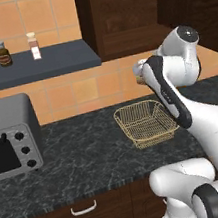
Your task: Open the cabinet, pick up the bread from the cabinet and place it in the basket. Then move the basket to the dining counter.
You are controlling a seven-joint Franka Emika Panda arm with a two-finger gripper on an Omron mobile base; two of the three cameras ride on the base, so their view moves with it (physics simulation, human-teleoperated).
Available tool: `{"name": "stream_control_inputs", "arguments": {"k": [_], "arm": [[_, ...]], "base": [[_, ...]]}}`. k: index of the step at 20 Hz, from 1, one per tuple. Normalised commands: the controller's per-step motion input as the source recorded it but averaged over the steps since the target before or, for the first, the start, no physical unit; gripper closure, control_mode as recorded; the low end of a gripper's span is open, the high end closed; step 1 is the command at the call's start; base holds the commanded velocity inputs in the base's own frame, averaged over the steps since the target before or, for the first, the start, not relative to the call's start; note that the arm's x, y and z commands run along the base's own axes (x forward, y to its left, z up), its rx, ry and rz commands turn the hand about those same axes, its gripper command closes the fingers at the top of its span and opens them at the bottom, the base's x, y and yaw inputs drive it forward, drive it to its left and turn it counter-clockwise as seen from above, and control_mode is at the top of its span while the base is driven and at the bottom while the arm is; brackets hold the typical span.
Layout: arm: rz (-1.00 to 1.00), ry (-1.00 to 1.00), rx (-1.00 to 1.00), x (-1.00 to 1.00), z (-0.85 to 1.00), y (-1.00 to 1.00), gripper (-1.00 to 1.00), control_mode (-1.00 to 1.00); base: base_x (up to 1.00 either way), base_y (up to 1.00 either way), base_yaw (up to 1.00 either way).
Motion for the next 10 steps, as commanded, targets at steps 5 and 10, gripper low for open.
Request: {"name": "stream_control_inputs", "arguments": {"k": [5,10], "arm": [[-0.24,0.47,0.01,-0.02,-1.00,-0.06,1.00,-1.00],[-0.01,0.13,0.05,0.32,-0.96,-0.13,1.00,-1.00]], "base": [[0.00,0.00,0.00],[0.00,0.00,0.00]]}}
